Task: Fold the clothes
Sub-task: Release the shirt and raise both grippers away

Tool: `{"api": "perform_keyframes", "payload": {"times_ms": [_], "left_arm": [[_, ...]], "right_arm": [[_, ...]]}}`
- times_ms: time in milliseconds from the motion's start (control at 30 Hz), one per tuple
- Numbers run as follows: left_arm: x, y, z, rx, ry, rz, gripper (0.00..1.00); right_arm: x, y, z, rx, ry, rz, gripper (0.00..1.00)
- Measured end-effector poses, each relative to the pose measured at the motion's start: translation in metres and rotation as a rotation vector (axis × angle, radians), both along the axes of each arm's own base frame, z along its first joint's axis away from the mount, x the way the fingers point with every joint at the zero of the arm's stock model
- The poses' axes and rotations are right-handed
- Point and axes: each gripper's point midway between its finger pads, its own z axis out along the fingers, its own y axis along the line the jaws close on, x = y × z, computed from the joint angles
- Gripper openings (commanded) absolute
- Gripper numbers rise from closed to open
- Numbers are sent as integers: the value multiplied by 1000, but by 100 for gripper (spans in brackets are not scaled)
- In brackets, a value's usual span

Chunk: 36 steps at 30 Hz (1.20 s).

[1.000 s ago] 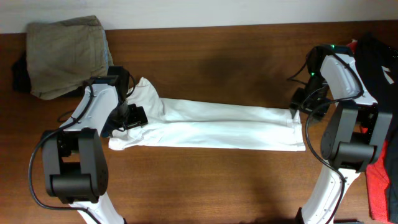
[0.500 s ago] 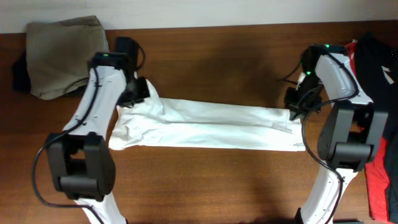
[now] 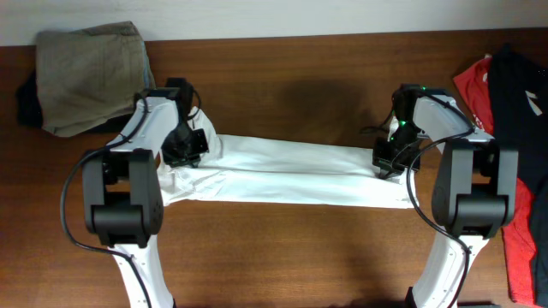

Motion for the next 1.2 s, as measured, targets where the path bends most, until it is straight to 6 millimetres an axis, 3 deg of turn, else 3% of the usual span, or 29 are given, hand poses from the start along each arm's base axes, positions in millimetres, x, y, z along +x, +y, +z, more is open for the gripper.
{"api": "perform_keyframes", "payload": {"times_ms": [100,300,367,433,500,533,567,600,633,700,767,800,867,933,1000,1067,1200], "left_arm": [[-1,27,1,50,10,81,10],[-9,105,1,171,22,255,11],[-17,137,-1,219,40,315,4],[-21,152,0,237,47,350,2],[-23,160,8,244,63,365,2],[-19,161,17,246,58,366,5],[-14,162,25,248,43,365,19],[-2,162,40,250,9,362,47],[8,161,52,251,-26,361,69],[16,155,72,248,-77,352,94],[21,146,85,234,-114,341,99],[23,142,85,222,-118,337,99],[25,137,83,205,-124,332,99],[23,133,76,190,-116,331,99],[22,132,74,185,-108,330,99],[22,131,74,182,-109,330,99],[22,131,74,182,-109,330,99]], "right_arm": [[1,0,-1,-3,-11,-6,5],[22,-2,-1,-13,-109,-5,5],[29,-5,0,-24,-137,-6,4],[40,-8,4,-38,-161,-7,5],[55,-13,21,-53,-169,-10,19],[59,-15,34,-60,-164,-11,46],[70,-18,53,-70,-189,-13,80],[85,-23,85,-82,-238,-19,97],[94,-27,104,-91,-280,-24,99],[95,-46,148,-139,-317,-49,99],[85,-81,168,-177,-324,-122,99],[77,-101,165,-183,-299,-169,99],[63,-121,149,-169,-247,-217,99],[49,-133,114,-78,-207,-217,99],[49,-123,78,39,-226,-171,99],[45,-108,55,152,-244,-140,99],[40,-89,32,263,-276,-88,99]]}}
